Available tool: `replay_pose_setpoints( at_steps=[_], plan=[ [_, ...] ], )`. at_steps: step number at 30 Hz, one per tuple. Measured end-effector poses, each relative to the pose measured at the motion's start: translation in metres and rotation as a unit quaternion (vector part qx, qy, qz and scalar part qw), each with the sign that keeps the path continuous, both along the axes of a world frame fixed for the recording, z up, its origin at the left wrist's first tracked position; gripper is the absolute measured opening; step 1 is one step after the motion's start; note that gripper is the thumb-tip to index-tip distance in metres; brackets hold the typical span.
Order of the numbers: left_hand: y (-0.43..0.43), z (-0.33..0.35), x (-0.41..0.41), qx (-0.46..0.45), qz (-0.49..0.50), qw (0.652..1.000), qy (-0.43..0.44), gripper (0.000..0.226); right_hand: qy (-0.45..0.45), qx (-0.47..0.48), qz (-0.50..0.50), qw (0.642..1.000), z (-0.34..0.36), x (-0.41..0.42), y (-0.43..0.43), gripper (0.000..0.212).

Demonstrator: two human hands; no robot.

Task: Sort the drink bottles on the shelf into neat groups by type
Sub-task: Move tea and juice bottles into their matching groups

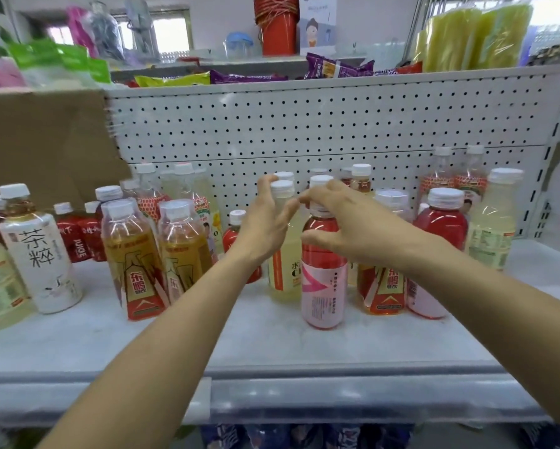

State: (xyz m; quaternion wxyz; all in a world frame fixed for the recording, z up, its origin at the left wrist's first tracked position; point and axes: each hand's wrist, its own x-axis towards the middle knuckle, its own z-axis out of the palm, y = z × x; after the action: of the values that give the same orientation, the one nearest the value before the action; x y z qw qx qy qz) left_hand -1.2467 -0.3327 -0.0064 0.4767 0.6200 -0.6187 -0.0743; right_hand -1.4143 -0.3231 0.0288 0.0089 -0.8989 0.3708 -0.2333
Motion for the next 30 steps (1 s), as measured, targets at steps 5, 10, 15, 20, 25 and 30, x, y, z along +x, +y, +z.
replay_pose_setpoints(
  at_steps=[5, 10, 15, 20, 25, 30],
  plan=[
    [0.015, -0.002, 0.017, 0.004, -0.006, 0.999, -0.034, 0.054, 0.01, -0.007, -0.056, 0.998, 0.01, -0.001, -0.001, 0.058],
    [0.028, -0.001, 0.029, -0.002, -0.007, 0.998, -0.063, 0.052, 0.052, 0.003, -0.086, 0.995, 0.017, 0.006, -0.007, 0.055],
    [0.027, -0.003, 0.028, -0.016, -0.004, 0.998, -0.06, 0.051, -0.003, -0.021, -0.118, 0.993, 0.043, 0.028, -0.038, 0.054],
    [0.026, -0.005, 0.029, -0.023, -0.002, 0.998, -0.059, 0.051, 0.111, 0.046, -0.146, 0.982, 0.053, 0.049, -0.061, 0.043],
    [0.031, -0.004, 0.028, -0.02, -0.003, 0.999, -0.05, 0.052, 0.11, 0.037, -0.091, 0.989, 0.052, 0.049, -0.055, 0.036],
    [0.044, -0.002, 0.024, -0.033, -0.022, 0.999, -0.016, 0.05, 0.073, 0.007, -0.05, 0.996, 0.041, 0.042, -0.034, 0.035]
  ],
)
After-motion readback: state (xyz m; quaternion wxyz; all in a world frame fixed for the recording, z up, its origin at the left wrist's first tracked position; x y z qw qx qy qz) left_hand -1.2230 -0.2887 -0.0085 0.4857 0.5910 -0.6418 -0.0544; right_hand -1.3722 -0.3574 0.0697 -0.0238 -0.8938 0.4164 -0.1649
